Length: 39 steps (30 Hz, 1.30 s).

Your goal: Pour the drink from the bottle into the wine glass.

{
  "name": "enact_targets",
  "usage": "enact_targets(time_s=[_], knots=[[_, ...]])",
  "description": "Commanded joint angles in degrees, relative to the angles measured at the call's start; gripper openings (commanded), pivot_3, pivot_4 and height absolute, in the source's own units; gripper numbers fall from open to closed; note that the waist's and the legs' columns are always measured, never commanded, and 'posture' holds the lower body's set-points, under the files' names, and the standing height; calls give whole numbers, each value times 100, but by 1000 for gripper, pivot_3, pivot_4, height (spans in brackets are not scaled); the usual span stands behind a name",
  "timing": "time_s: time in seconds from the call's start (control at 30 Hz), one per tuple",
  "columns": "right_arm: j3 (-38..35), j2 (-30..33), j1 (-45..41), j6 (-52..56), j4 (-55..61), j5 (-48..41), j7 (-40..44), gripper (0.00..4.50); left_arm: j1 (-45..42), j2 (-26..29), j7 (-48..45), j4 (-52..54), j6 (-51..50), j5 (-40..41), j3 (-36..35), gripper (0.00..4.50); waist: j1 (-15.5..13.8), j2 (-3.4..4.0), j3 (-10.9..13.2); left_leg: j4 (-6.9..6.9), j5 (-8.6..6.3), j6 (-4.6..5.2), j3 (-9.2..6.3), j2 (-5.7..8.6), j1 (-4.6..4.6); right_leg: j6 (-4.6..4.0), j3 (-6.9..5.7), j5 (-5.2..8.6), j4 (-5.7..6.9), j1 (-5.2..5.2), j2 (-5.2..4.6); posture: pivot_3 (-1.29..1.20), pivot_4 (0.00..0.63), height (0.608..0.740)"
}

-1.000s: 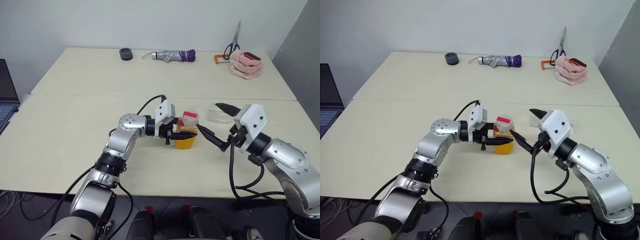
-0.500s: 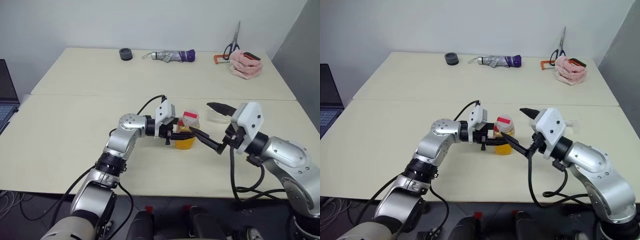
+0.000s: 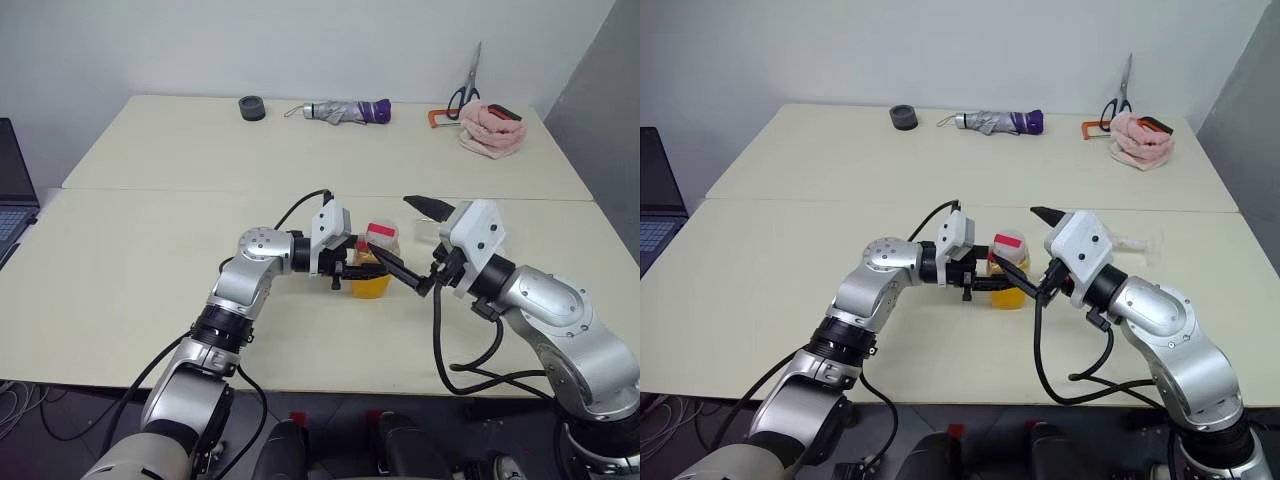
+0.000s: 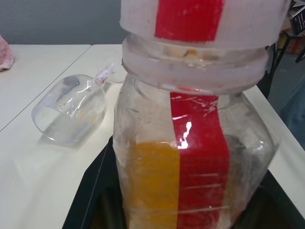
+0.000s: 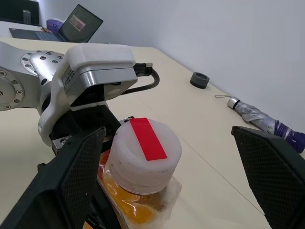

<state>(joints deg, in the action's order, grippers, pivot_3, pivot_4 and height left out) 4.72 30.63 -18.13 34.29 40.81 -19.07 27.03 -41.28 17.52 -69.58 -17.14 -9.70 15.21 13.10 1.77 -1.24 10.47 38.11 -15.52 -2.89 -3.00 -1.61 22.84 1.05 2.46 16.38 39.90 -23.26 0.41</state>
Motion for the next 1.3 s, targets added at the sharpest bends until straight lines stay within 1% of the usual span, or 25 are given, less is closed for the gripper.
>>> enact_targets(time_s=[0.03, 0.73, 1.3], knots=[[-75, -40, -43, -93, 107, 29, -31, 4500, -99, -36, -21, 173, 94, 83, -83, 1891, 0, 0, 0, 0, 0, 0, 0, 0, 0, 0, 0, 0, 0, 0, 0, 0, 150, 740], [-367, 24, 151, -31, 129, -53, 4, 4500, -128, -23, -46, 87, 133, 66, -88, 1891, 1, 0, 0, 0, 0, 0, 1, 0, 0, 0, 1, 0, 0, 0, 0, 0, 150, 740], [-430, 70, 243, 38, 244, -206, 87, 4500, -124, -19, -44, 109, 121, 69, -83, 1891, 0, 0, 0, 0, 0, 0, 1, 0, 0, 0, 0, 0, 0, 0, 0, 0, 150, 740]])
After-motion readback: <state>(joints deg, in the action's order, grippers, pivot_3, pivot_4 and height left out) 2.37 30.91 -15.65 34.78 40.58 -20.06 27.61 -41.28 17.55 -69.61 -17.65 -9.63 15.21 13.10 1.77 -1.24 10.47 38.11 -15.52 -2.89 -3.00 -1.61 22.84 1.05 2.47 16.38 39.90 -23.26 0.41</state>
